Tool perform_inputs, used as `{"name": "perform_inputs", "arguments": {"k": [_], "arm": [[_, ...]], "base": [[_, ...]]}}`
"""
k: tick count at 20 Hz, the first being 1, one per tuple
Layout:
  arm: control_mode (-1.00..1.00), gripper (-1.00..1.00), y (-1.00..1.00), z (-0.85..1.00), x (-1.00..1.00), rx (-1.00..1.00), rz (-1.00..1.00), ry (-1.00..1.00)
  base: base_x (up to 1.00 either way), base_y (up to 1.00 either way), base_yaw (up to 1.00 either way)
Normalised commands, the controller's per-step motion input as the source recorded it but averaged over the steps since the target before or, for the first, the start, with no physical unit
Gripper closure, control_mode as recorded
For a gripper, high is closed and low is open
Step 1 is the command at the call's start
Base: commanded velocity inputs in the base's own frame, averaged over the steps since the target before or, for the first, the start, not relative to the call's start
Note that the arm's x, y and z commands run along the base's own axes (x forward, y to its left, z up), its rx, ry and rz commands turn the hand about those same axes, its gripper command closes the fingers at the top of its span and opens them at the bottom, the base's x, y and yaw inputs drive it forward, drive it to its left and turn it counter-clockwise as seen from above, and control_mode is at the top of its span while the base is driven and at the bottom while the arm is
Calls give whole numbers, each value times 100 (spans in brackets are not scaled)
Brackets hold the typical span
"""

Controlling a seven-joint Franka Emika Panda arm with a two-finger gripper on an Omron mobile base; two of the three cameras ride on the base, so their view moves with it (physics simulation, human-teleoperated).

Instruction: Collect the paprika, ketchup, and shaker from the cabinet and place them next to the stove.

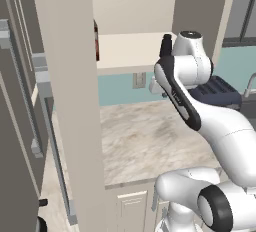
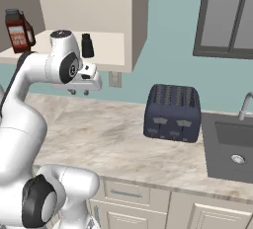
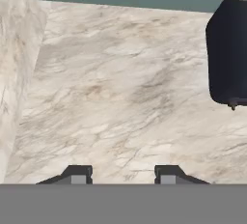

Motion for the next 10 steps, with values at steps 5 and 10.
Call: {"name": "perform_inputs", "arguments": {"k": [5,10], "arm": [[-100,-100,0,0,-20,0,0,-5],[-100,-100,-9,1,-31,0,0,-37]], "base": [[0,0,0],[0,0,0]]}}
